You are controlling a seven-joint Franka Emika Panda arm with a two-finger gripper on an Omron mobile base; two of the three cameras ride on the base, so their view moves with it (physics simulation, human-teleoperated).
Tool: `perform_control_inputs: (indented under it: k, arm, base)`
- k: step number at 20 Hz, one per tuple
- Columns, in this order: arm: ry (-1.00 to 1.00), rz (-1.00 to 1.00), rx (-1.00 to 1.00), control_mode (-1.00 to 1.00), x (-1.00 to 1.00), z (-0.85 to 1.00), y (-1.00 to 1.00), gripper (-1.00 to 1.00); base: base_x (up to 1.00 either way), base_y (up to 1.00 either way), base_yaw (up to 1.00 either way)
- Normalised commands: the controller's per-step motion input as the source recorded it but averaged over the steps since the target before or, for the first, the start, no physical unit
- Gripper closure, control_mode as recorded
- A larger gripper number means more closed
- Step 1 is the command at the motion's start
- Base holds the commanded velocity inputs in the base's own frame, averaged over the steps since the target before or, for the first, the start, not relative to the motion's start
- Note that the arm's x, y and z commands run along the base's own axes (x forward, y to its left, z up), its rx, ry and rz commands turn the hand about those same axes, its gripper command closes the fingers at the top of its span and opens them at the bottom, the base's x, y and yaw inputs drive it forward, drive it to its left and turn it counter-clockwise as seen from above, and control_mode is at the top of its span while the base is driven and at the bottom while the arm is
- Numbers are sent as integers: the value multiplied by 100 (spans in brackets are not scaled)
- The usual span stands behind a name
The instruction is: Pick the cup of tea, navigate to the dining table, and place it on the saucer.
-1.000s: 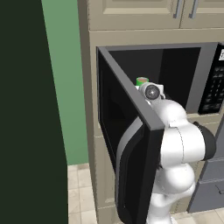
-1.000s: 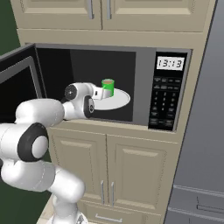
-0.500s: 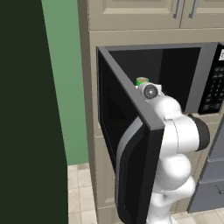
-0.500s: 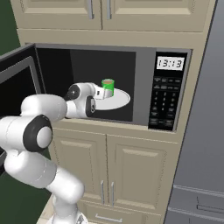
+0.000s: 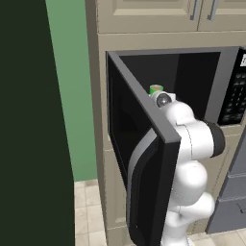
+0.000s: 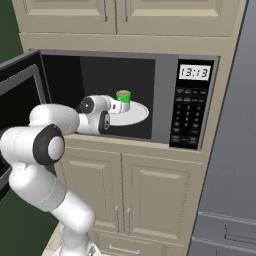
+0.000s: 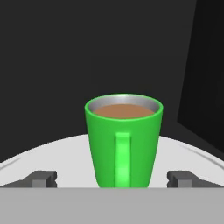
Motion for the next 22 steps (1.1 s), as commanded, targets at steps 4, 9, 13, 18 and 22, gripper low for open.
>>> perform_control_inputs:
  k: [4, 9, 13, 18, 22]
  arm:
    - [0, 0, 3, -100, 21, -1, -5, -100]
    - [0, 1, 5, -100, 14, 0, -15, -100]
    - [0, 1, 1, -100, 6, -5, -13, 100]
    - [0, 0, 1, -100, 1, -4, -13, 100]
    - [0, 0, 2, -100, 0, -2, -11, 100]
  base:
    - [0, 0, 0]
    - [0, 0, 0]
    - [0, 0, 0]
    - [0, 0, 0]
    - [0, 0, 0]
